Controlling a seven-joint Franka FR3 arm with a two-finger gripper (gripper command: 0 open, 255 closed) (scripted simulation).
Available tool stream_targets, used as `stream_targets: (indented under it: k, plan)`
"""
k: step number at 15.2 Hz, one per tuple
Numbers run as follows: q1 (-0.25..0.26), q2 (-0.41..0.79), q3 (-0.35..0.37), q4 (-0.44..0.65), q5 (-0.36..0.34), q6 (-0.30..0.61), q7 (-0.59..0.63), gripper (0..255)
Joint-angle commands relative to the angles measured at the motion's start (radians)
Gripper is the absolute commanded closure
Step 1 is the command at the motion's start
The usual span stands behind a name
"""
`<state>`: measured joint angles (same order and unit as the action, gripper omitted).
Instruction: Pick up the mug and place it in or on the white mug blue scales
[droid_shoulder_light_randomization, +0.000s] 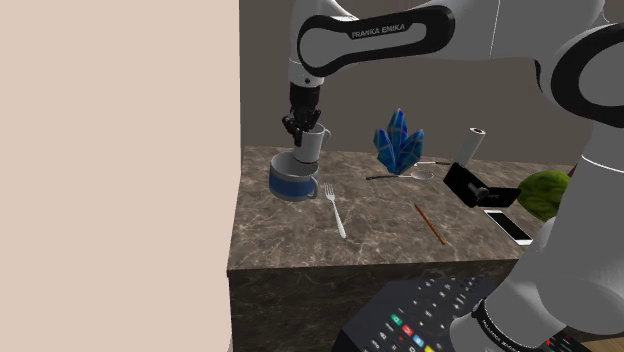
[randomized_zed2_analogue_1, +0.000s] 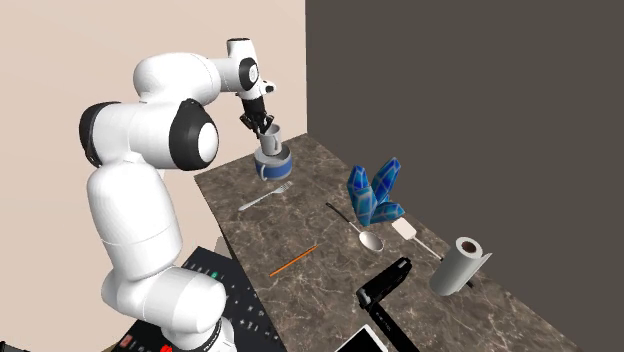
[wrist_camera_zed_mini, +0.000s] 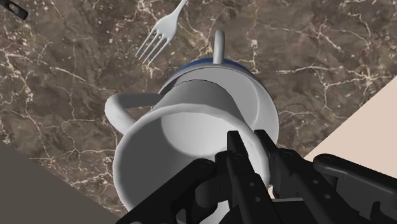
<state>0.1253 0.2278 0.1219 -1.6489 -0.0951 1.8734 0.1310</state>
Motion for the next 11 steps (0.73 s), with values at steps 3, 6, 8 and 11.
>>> stream_targets:
  k: [3,6,8,11]
  plan:
    - [0.000,0.009,0.000,-0.043,-0.003,0.052,0.006,255]
    - [0.000,0.013,-0.001,-0.059,-0.004,0.072,0.007,255]
    - [0.000,0.013,-0.001,-0.059,-0.004,0.072,0.007,255]
    - [0.000,0.013,-0.001,-0.059,-0.004,0.072,0.007,255]
